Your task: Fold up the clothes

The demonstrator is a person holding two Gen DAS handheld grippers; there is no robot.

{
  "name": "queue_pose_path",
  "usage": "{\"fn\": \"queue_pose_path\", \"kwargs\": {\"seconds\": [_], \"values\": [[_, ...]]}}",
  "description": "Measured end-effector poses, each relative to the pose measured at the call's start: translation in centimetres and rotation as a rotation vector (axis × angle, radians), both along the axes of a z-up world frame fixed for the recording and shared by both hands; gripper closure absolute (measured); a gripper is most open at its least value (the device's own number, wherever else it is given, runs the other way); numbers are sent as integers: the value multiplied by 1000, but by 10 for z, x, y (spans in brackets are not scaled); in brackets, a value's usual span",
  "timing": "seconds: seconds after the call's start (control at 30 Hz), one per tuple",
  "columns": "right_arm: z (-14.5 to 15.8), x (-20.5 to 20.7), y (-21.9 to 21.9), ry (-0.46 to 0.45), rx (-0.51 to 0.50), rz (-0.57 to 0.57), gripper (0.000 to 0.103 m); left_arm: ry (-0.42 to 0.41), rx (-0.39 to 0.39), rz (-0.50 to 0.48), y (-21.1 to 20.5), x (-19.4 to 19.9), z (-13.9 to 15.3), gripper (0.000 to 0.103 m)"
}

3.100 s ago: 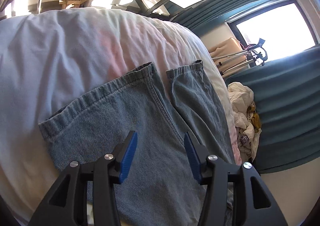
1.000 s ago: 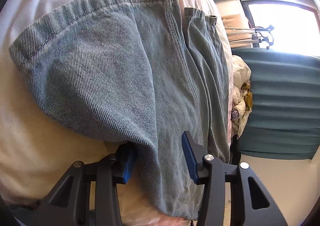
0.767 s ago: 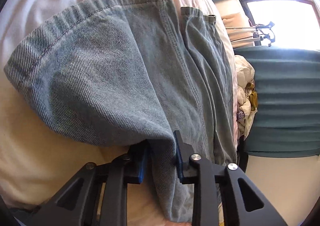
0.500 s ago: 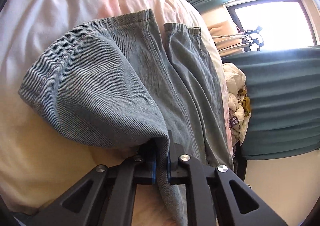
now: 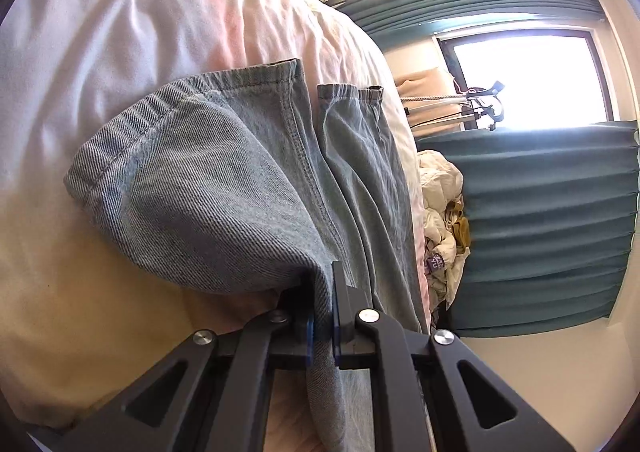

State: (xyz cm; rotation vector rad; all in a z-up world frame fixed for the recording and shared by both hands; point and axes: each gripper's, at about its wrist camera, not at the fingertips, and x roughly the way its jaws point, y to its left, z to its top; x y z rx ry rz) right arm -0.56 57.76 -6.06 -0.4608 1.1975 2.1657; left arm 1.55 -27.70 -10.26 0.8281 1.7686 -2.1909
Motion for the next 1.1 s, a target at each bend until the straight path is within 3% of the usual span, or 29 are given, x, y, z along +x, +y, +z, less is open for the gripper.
{"fn": "queue_pose_path", "kwargs": {"seconds": [0.13,0.3,0.4,0.57,0.77,0.87,0.97,1.1], "values": [[22,7,-10,31,86,-21,99,4,-3,7,-2,3,1,97],[-19,-2,11,-135,-53,-41,99,-8,-6,1,-2,2,-1,97],[-32,-8,16,-175,-87,-43,99,-44,-15,-26,1,-4,-1,97],[1,-39,5,-129,-30,0,99,-63,-1,-49,-10,-28,11,97],[38,-104,7,-96,-43,76,99,-100,-98,-127,-16,-104,43,97],[49,-144,10,-112,-52,112,99,-118,-87,-130,-22,-148,50,97],[52,-182,10,-128,-46,118,99,-146,-74,-114,-24,-193,53,97],[44,-240,8,-135,-31,117,99,-188,-116,-97,-20,-254,62,97]]}}
